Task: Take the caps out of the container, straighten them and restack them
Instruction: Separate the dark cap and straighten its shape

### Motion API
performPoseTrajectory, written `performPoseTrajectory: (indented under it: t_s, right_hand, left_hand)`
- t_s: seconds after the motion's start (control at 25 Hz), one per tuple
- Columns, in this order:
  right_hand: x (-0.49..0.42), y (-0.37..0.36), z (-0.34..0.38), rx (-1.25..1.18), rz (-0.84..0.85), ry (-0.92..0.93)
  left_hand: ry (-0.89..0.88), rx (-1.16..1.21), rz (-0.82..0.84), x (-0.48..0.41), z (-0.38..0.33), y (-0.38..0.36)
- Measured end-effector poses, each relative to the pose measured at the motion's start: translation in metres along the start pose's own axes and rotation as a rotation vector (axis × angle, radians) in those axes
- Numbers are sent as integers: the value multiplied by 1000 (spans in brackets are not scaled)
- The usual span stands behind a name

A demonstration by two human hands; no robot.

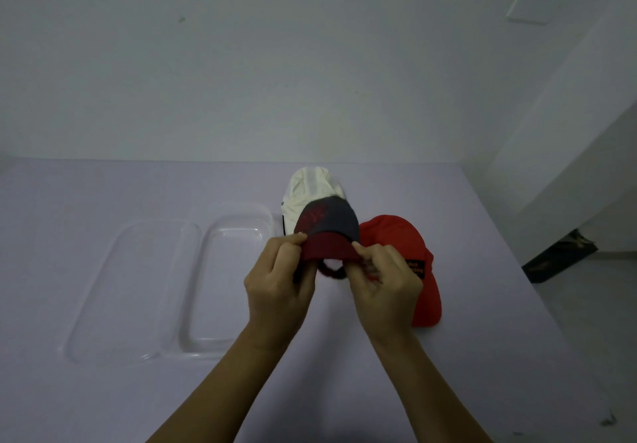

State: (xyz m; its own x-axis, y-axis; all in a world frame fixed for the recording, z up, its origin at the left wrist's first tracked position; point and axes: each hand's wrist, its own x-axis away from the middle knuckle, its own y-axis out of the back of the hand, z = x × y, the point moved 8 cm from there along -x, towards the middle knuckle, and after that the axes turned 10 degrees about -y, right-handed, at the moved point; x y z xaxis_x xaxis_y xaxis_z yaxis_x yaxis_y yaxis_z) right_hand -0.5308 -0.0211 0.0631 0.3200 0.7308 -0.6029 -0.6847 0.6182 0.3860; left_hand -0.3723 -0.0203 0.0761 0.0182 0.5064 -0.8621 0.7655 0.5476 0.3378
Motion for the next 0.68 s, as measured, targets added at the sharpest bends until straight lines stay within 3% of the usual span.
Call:
performPoseTrajectory:
  t_s: [0.16,0.48,0.68]
  right_hand:
    - [7,3,-33,-54,13,-205]
    - [16,-9,-22,-13,144,-210]
    - [-11,3,-12,56,235,-110]
  left_hand:
    - [119,80,113,-6,17,-4]
    - [129,12,36,-8,13,-6]
    - [-67,128,304,-12,6,-20]
